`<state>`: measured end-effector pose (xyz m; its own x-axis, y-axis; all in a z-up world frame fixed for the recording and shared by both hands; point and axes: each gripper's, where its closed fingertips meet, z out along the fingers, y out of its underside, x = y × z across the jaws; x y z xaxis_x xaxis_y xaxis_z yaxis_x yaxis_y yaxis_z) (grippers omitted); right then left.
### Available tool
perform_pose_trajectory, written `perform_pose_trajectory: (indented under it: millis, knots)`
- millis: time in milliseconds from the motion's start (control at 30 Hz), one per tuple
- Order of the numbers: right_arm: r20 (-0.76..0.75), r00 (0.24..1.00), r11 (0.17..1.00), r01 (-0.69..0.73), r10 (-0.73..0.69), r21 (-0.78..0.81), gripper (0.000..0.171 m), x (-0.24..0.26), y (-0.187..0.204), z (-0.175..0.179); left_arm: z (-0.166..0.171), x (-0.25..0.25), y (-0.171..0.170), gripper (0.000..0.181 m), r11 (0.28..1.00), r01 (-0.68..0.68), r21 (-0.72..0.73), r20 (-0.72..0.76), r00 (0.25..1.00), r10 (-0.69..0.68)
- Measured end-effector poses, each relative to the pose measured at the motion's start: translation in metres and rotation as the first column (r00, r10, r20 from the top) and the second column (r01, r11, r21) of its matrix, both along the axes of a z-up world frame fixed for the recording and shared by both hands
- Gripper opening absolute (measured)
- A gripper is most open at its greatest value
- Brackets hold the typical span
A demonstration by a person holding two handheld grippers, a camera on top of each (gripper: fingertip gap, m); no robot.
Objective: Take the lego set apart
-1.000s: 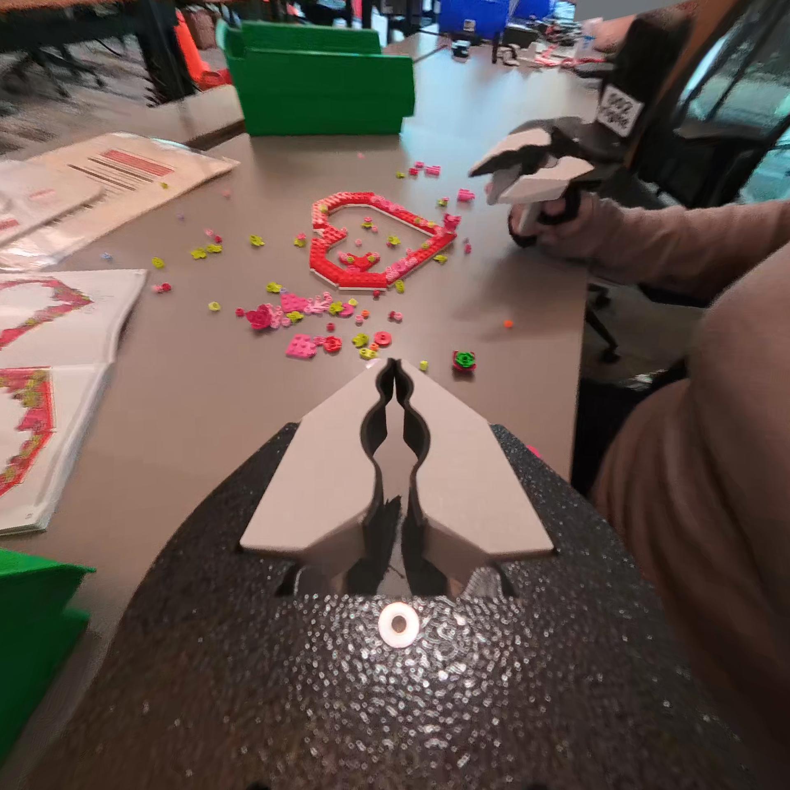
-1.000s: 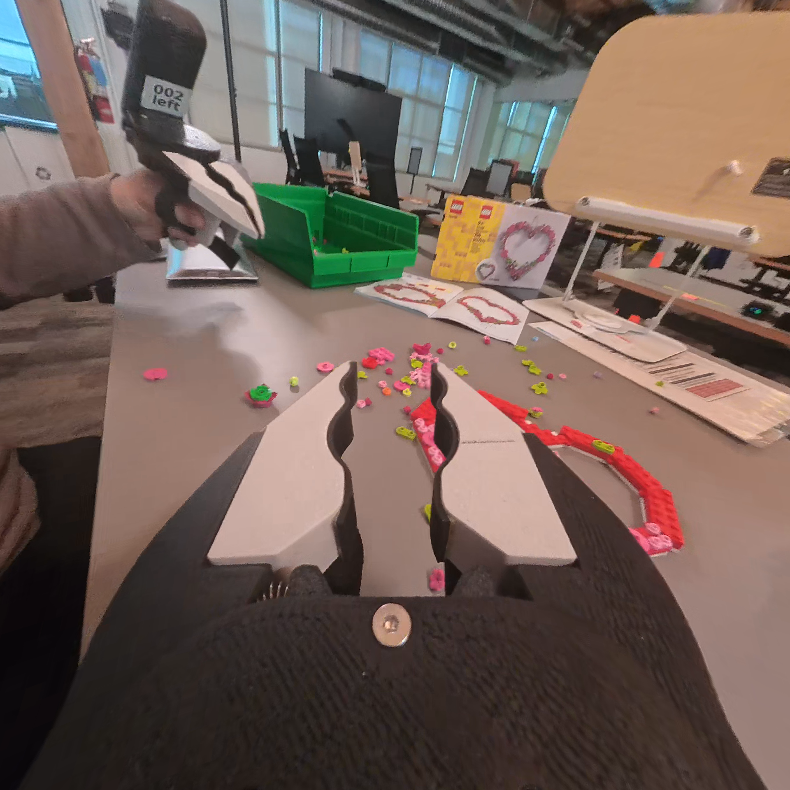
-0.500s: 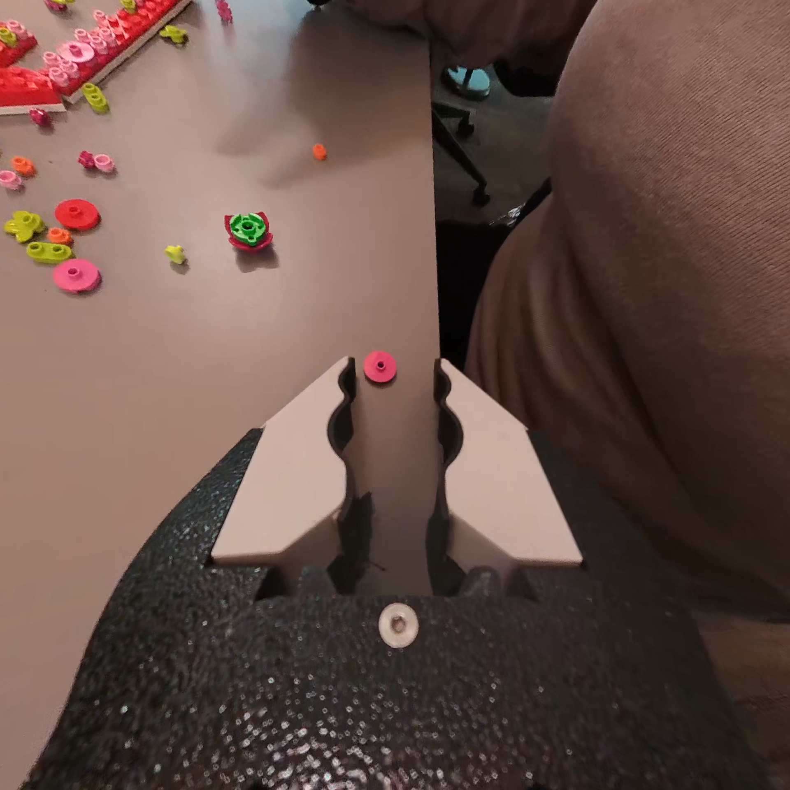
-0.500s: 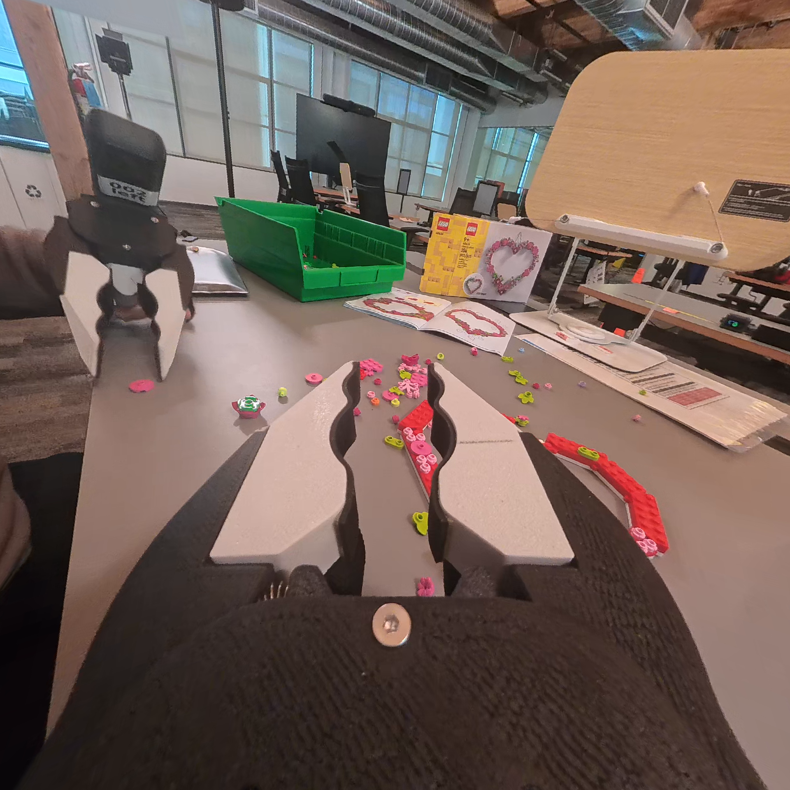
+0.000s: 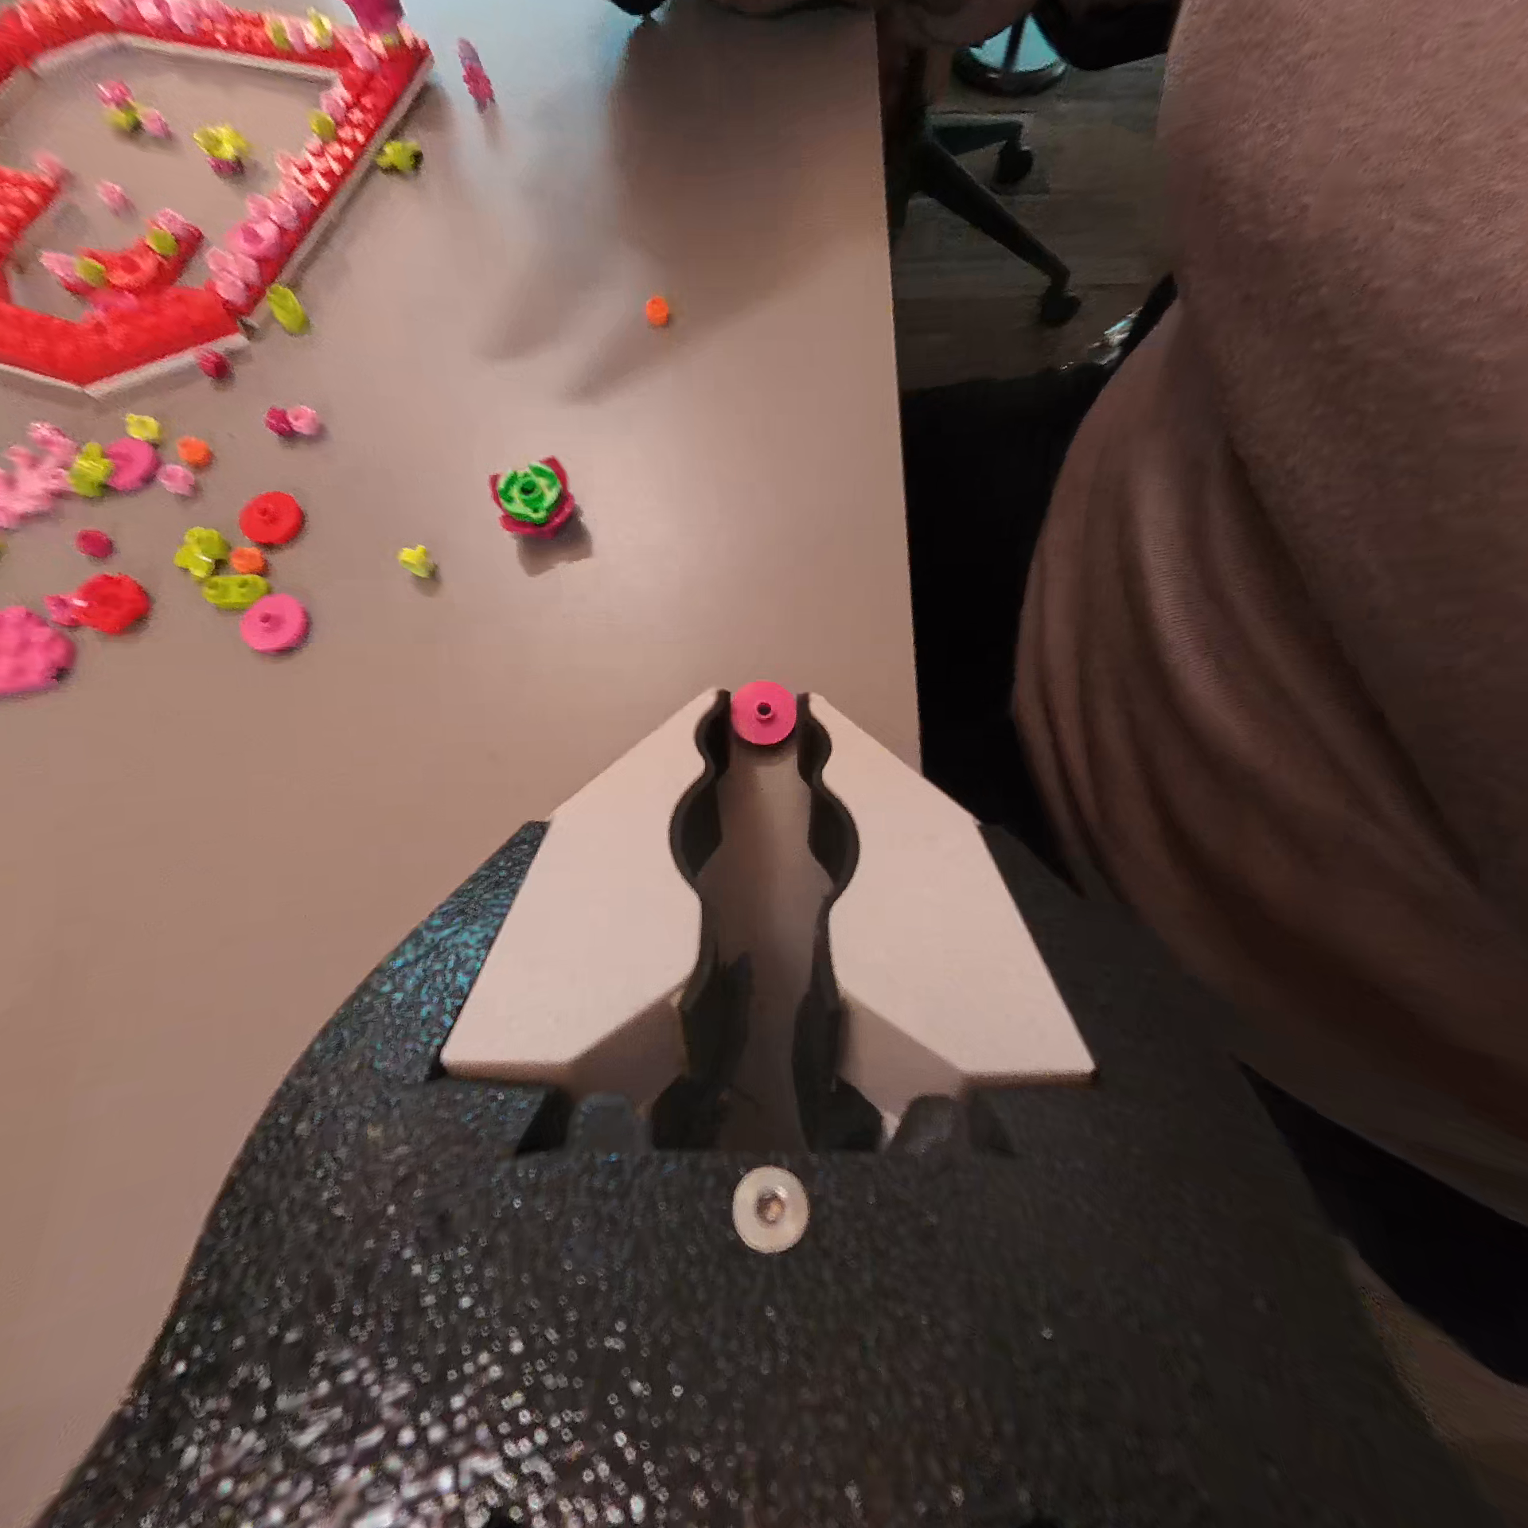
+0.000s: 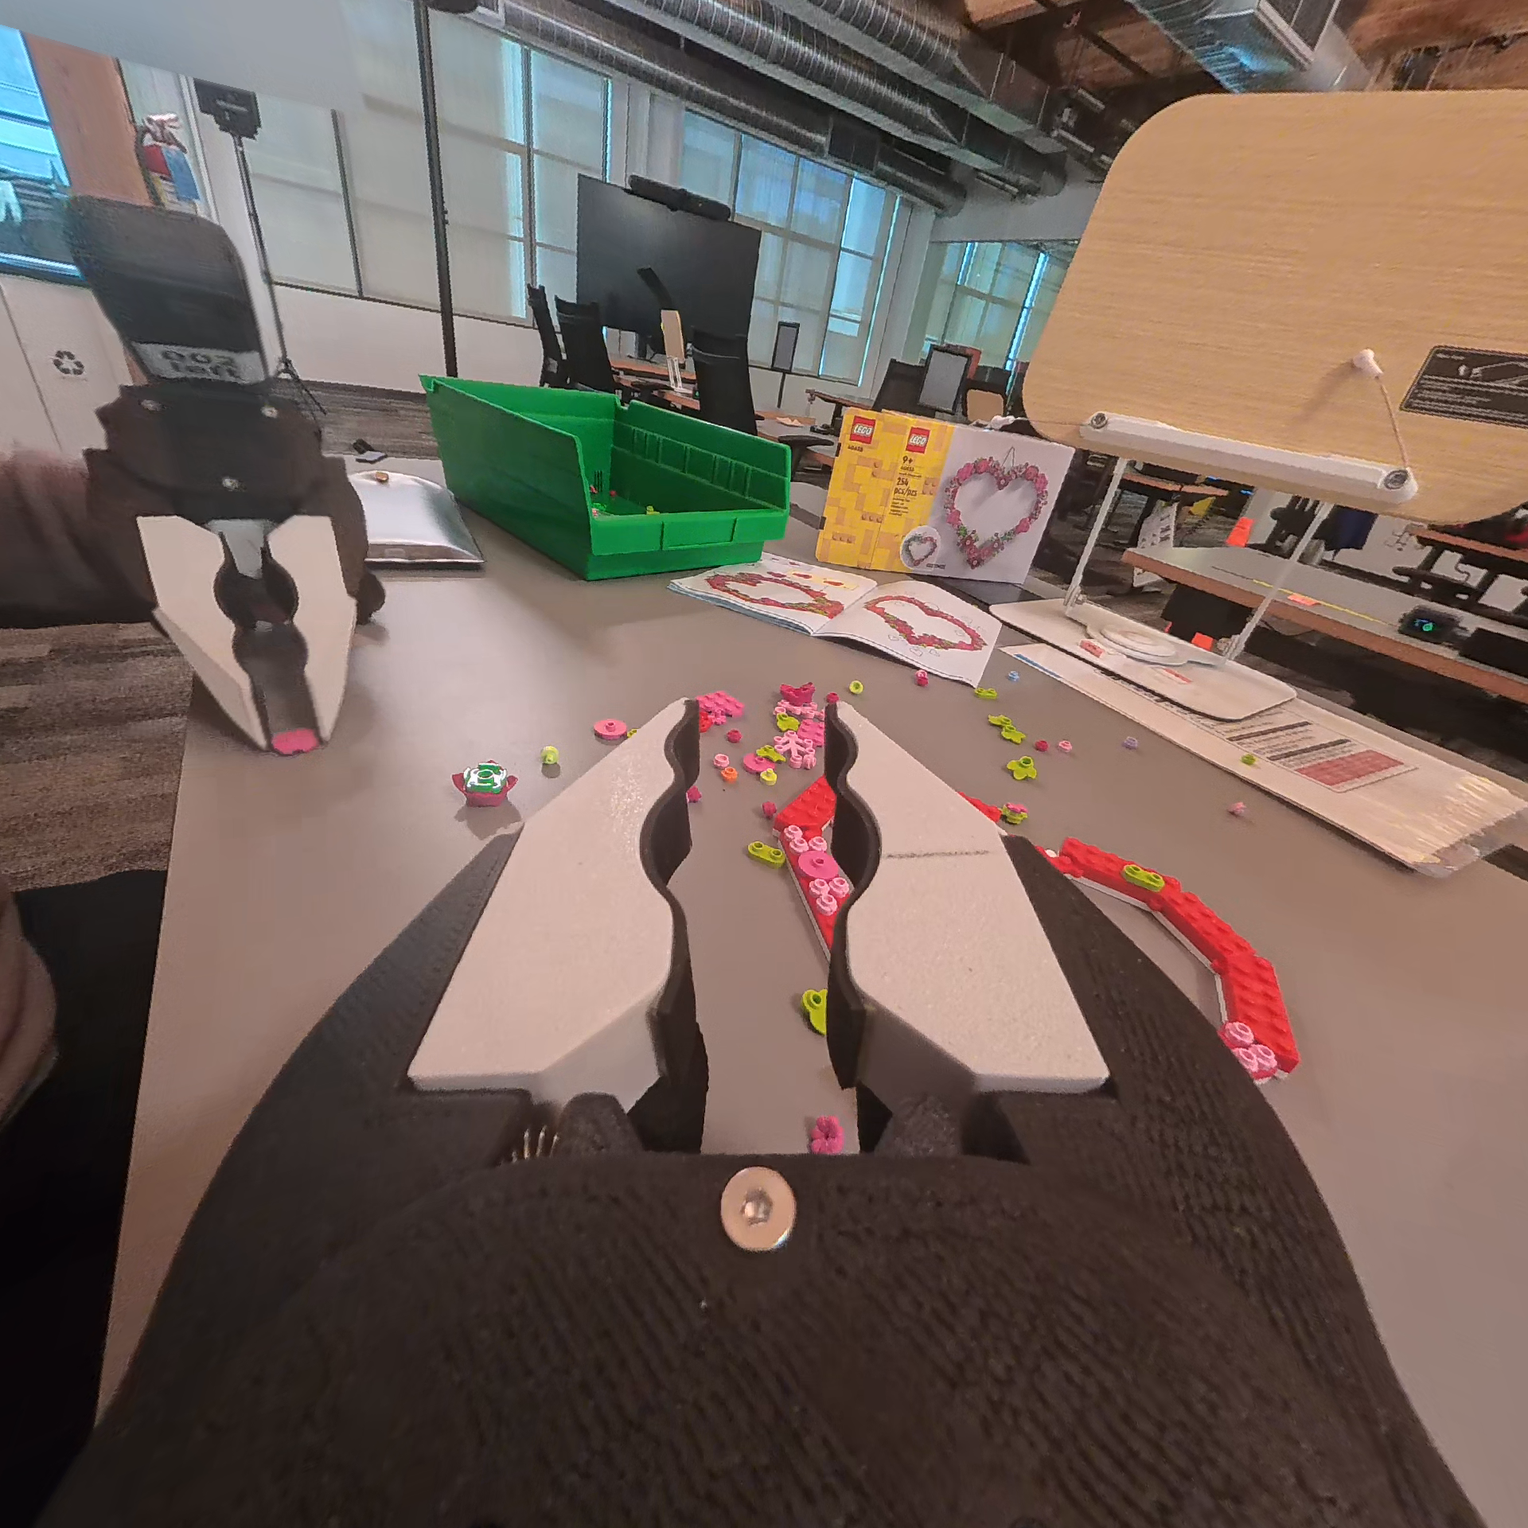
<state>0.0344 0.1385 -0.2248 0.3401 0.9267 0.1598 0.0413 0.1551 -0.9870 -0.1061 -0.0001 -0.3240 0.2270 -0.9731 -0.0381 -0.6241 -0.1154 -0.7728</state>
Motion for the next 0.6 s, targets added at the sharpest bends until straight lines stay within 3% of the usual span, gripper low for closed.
perform_pose_trajectory:
  millis: [100,167,233,300,367,433,500,533,600]
  knots:
    - [-0.006,1.0,1.0,-0.001,0.001,-0.004,0.028,0.001,0.0,0.001,0.028,-0.013,0.024,0.013,0.987,-0.096,0.132,0.044,0.995,0.091]
    - [-0.008,1.0,1.0,-0.001,0.001,-0.006,0.028,0.001,0.001,0.001,0.068,-0.043,0.059,0.013,0.93,-0.265,0.256,0.105,0.964,0.246]
    - [-0.007,1.0,1.0,-0.001,0.001,-0.004,0.028,0.001,0.001,0.001,0.115,-0.094,0.099,0.013,0.793,-0.478,0.377,0.169,0.878,0.448]
    - [-0.004,1.0,1.0,-0.001,0.001,0.001,0.028,0.0,0.0,0.0,0.149,-0.16,0.133,0.013,0.601,-0.663,0.446,0.194,0.728,0.658]
    - [0.003,1.0,1.0,-0.002,0.002,0.006,0.028,0.0,-0.001,0.0,0.162,-0.226,0.158,0.012,0.412,-0.74,0.532,0.157,0.565,0.81]
    - [0.009,1.0,1.0,-0.004,0.004,0.011,0.028,-0.001,-0.001,-0.001,0.153,-0.269,0.175,0.015,0.352,-0.785,0.51,0.087,0.454,0.887]
    - [0.011,1.0,1.0,-0.003,0.003,0.014,0.028,-0.001,-0.002,-0.001,0.13,-0.299,0.183,0.065,0.304,-0.877,0.373,-0.03,0.316,0.948]
    - [0.011,1.0,1.0,-0.002,0.002,0.014,0.028,-0.001,-0.002,-0.001,0.118,-0.306,0.184,0.087,0.299,-0.904,0.305,-0.09,0.285,0.954]
    - [0.009,1.0,1.0,-0.003,0.003,0.012,0.028,-0.001,-0.001,-0.001,0.112,-0.306,0.19,0.093,0.302,-0.926,0.228,-0.109,0.284,0.953]
